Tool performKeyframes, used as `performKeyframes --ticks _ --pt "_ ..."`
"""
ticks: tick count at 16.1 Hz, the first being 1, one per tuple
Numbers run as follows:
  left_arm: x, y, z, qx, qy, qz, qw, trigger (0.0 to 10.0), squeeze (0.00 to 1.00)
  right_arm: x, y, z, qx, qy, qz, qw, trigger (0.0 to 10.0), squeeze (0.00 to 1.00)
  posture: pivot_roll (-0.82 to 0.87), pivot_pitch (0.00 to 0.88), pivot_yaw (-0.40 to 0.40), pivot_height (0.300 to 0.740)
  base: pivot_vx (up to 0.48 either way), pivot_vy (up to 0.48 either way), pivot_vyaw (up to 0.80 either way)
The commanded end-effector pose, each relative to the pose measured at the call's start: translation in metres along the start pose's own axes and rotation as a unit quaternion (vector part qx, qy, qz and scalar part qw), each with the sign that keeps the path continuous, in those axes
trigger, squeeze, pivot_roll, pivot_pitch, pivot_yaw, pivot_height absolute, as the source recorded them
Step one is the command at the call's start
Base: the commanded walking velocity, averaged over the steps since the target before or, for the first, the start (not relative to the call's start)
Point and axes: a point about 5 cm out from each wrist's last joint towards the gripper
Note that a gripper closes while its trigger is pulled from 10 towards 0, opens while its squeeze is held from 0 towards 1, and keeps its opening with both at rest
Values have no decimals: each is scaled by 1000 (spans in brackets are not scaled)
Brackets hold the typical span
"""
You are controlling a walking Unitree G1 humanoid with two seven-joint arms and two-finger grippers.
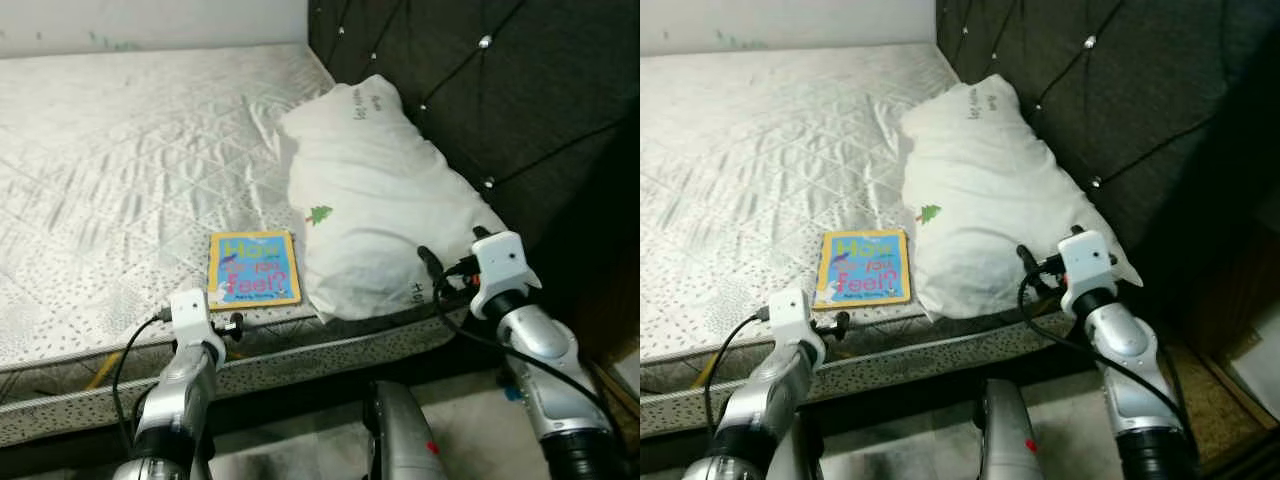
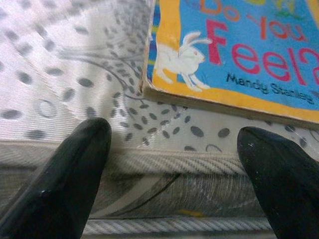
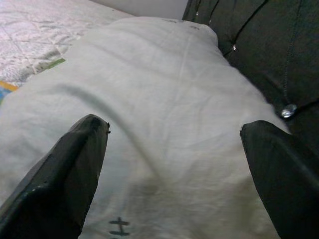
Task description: Clean up the room
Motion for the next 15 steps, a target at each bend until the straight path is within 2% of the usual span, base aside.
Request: performKeyframes --ticks 1,3,4,5,6,7,9,11,12,13,15 --pt "7 -5 -2 -1 19 -16 1000 10000 0 0 3 2 -3 2 -4 1000 10000 0 -229 0 0 533 0 0 0" --pt "14 -14 -4 -3 36 -51 998 10000 0 -2 4 7 -3 9 -7 1000 10000 0 -210 0 9 533 0 0 0" --pt "22 -21 -7 -3 55 -91 994 10000 0 -4 6 12 -2 21 -11 1000 10000 0 -198 0 21 533 0 0 0" --pt "35 -30 -10 3 54 -142 988 10000 0 -3 9 19 -4 44 -18 999 10000 0 -192 0 28 533 0 0 0" --pt "40 -34 -12 1 62 -161 985 10000 0 -2 11 22 -5 59 -22 998 10000 0 -185 0 36 533 0 0 0" --pt "54 -46 -14 -6 101 -205 974 10000 0 6 15 35 -3 102 -38 994 10000 0 -178 0 54 533 0 0 0" --pt "71 -55 -9 -6 121 -251 961 10000 0 18 17 50 16 119 -63 991 10000 0 -177 0 64 533 0 0 0" --pt "87 -64 -1 4 117 -285 951 10000 0 25 19 58 8 146 -79 986 10000 0 -166 0 76 533 0 0 0" --pt "89 -69 1 4 119 -283 952 10000 0 28 21 58 -3 148 -88 985 10000 0 -155 0 73 533 0 0 0" --pt "86 -70 2 7 113 -264 958 10000 0 29 21 57 -4 135 -94 986 10000 0 -149 0 67 533 0 0 0" --pt "90 -77 7 6 130 -272 953 10000 0 30 20 60 -10 141 -97 985 10000 0 -132 0 50 533 0 0 0"
Point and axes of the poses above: a point about 5 cm out from each wrist's last joint towards the gripper, its own y axis pointing out of the wrist towards the gripper, its own x axis along the axis of the wrist's last joint, z = x × y, and after that the axes turned 10 degrees about y, right-handed
